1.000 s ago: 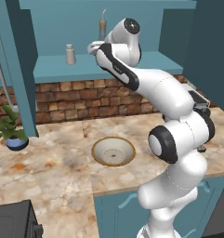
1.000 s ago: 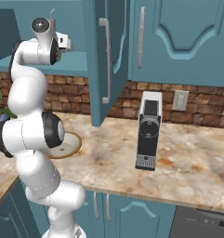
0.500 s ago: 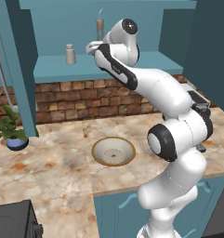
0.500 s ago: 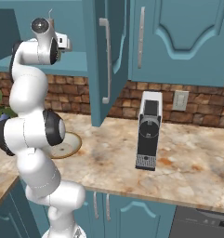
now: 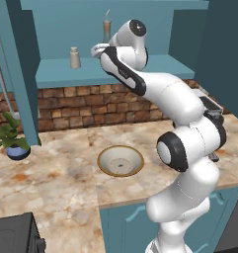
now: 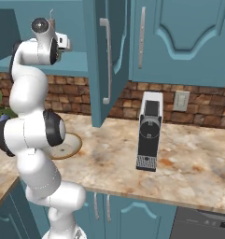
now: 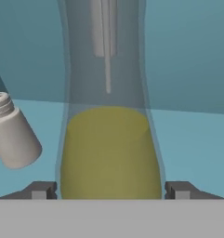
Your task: Retrieve the bottle and the shaker from the cabinet and place them next to the mixing bowl on the counter. Then add garlic from the fridge to the mixing bowl.
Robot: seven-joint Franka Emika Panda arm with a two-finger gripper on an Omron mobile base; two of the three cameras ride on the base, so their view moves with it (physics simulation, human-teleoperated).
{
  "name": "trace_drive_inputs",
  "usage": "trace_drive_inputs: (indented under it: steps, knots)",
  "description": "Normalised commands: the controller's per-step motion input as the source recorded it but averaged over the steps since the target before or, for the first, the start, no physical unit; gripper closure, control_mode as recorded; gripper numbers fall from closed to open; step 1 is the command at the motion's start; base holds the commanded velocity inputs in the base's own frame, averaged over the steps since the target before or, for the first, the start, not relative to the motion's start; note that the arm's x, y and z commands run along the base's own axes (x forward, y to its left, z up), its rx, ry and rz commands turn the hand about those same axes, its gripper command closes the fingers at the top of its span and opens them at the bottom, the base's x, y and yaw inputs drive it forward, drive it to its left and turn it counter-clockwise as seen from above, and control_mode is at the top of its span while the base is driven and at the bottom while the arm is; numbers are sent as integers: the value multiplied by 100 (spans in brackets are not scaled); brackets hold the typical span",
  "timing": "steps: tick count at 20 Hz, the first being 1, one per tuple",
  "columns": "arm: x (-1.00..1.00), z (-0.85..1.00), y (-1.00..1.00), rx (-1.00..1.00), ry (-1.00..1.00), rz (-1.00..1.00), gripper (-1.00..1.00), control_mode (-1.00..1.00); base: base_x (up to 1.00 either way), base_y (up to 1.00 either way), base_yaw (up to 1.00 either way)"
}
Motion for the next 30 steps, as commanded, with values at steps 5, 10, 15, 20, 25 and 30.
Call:
trace_drive_inputs:
  steps: [5,10,15,20,25,30]
  knots:
    - [-38,0,-5,0,0,-1,100,-100,0,0,0]
    - [-100,-8,-4,0,-1,-5,100,-100,0,0,0]
    - [-100,-18,-6,0,-5,-6,100,-100,0,0,0]
    - [-100,-32,-28,0,-9,-7,100,-100,0,0,0]
    - [-98,-55,-47,0,-6,-6,100,-100,0,0,0]
    - [-53,-53,-63,0,0,-3,100,-100,0,0,0]
